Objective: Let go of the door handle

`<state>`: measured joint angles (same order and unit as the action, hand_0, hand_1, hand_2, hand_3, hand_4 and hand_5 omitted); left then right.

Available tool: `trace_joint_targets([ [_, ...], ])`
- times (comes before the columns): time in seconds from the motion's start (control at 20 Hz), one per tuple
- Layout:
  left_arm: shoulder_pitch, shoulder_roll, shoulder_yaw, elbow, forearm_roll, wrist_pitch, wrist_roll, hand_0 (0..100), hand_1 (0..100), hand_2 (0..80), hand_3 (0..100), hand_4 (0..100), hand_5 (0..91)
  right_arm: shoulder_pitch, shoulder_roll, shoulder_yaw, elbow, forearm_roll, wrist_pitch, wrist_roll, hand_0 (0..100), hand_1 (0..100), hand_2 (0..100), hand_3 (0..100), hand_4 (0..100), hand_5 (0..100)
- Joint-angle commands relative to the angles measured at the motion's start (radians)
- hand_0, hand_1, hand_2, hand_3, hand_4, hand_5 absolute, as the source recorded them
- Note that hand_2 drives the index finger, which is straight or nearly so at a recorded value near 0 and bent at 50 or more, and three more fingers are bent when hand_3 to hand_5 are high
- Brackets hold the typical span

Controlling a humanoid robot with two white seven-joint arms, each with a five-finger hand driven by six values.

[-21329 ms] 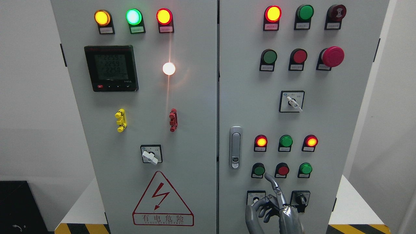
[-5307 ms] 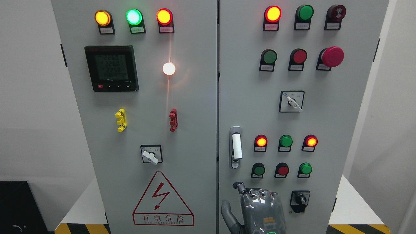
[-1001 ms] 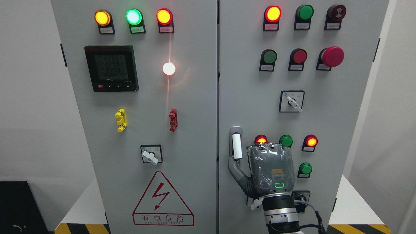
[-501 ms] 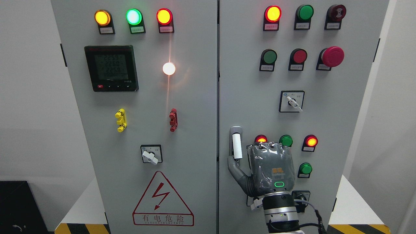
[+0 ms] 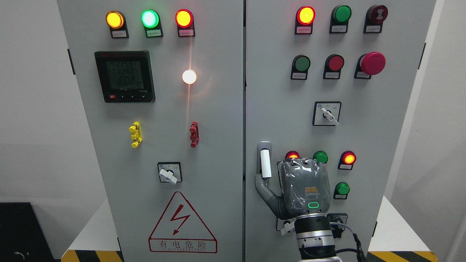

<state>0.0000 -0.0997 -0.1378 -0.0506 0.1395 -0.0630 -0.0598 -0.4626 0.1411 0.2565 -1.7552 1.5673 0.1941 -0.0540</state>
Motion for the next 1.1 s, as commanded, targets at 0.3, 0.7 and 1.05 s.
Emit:
trace_joint_targets([
  [0.3,0.02,0.0,0.001,0.0,0.0,0.0,0.0,12,56,0.0,0,0,0.0,-0.001,0.0,-0.005,0.005,-0.001,0.001,-0.001,43,31,100,100,100,100],
  [0.7,0.02,0.0,0.001,0.0,0.0,0.0,0.0,12,56,0.0,0,0,0.0,0.001,0.0,-0.013,0.003,-0.003,0.001,-0.001,45,31,100,100,100,100],
  [1.05,0.02,0.0,0.0,0.0,-0.001,0.0,0.0,12,56,0.0,0,0,0.0,0.002,0.0,-0.014,0.0,-0.003,0.001,-0.001,46,32,100,100,100,100],
])
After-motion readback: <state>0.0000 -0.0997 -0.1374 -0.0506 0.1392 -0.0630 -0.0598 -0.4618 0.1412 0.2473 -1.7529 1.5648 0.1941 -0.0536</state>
